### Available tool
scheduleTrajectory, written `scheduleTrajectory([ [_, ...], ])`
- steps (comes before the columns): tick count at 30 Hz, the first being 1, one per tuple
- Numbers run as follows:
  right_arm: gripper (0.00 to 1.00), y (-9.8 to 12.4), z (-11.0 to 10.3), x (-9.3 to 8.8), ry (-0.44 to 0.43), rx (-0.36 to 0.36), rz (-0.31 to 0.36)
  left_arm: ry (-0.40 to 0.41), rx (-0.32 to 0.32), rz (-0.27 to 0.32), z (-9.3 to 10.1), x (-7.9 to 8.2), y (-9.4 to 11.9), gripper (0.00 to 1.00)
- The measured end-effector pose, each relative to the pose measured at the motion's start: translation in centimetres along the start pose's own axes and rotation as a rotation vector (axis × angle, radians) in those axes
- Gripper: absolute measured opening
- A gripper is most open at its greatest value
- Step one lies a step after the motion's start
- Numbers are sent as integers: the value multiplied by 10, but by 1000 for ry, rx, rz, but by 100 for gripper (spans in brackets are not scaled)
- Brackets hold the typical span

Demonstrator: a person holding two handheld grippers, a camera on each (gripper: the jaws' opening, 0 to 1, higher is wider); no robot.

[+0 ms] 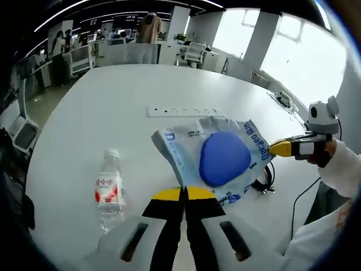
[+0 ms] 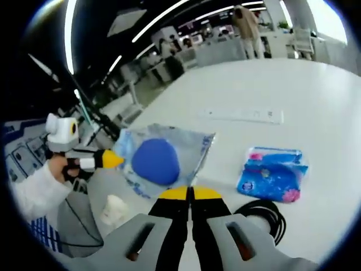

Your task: Arrange the tabletop items into an orderly group along one side of the table until the central work area is clear of visible clutter.

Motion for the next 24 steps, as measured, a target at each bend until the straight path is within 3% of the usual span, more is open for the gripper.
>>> scheduleTrajectory([
  [9, 0, -28, 12, 4, -3, -30, -32, -6, -9, -46, -20, 9, -26, 0],
  [17, 0, -55, 25, 1, 1, -68, -69, 26, -21, -102, -41, 8, -58, 0],
  [24, 0, -69, 32, -1, 13, -93, -86, 48, -25, -122, -51, 9, -73, 0],
])
Point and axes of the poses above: the point that each gripper's makers call its tool centre point, and the gripper's own axes: y roughly backward along the fingers, z roughly to its right, x roughly out of its top, the point moved 4 cm from there along y, roughly backward along the fingers, and after that the axes turned 13 degrees about -x, right-handed, at the moved point
